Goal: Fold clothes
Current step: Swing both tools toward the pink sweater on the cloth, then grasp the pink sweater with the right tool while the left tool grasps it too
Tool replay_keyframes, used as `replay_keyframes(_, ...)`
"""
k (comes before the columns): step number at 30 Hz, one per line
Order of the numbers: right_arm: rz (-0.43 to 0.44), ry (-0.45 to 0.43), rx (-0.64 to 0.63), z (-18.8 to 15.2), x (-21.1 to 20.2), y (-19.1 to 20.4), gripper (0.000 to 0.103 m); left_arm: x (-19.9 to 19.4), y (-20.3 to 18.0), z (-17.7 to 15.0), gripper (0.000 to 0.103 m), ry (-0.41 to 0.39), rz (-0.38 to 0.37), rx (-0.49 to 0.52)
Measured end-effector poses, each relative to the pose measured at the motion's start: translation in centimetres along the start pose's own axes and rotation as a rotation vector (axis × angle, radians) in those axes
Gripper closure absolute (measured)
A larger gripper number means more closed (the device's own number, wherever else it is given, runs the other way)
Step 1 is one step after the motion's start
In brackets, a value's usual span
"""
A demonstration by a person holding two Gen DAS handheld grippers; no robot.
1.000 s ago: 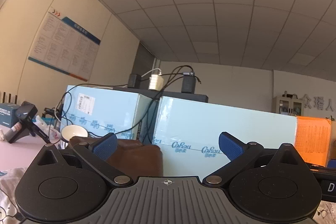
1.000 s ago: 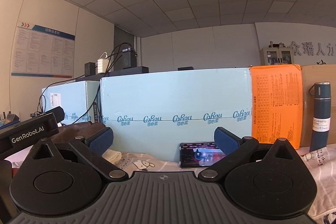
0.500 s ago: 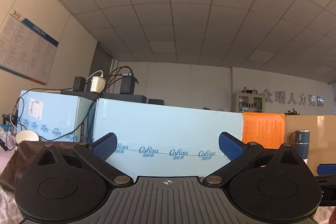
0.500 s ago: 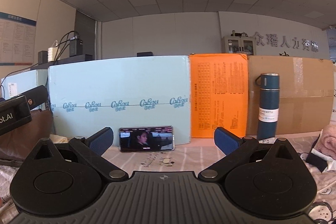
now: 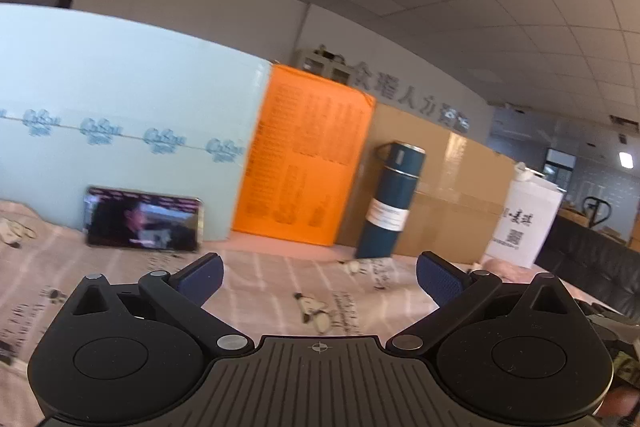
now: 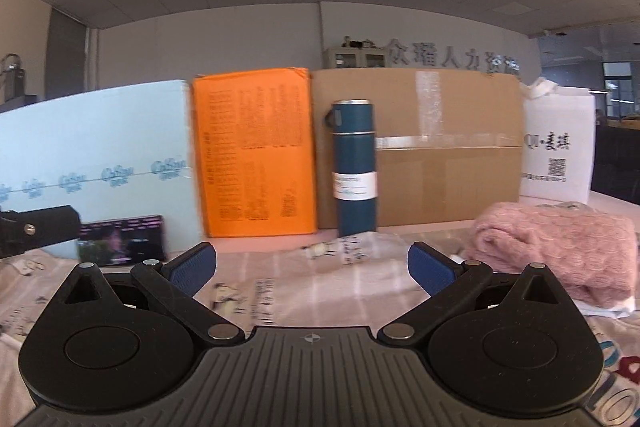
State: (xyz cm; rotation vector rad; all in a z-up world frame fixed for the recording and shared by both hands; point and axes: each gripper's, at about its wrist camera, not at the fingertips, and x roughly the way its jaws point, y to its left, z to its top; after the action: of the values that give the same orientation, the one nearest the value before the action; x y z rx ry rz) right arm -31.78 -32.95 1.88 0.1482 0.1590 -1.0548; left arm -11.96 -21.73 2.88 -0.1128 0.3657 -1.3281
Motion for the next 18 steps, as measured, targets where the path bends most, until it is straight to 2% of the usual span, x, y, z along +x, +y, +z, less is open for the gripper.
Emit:
replay_keyframes(6, -0.25, 0.029, 0.001, 0.2, 4.3, -7.8, 0.0, 5.6, -1.9, -0.7, 0.0, 0.076, -0.145, -0.058)
replay_keyframes(9, -0.326, 0.065, 0.012, 0.6, 6.8, -10.8, 0.0, 8.1, -3.4, -0.9, 0.001, 0.105, -0.191, -0.105)
replay_keyframes(14, -0.348, 0.155, 0.101, 1.0, 10.5, -14.3, 0.003, 11.2, -6.0, -1.3, 0.001, 0.127, -0.222, -0.095)
replay_keyframes(18, -0.334, 0.176, 0.153, 0.1, 11.4, -15.6, 0.006, 13.8, -7.3, -1.9, 0.001, 0.167, -0.235, -0.114)
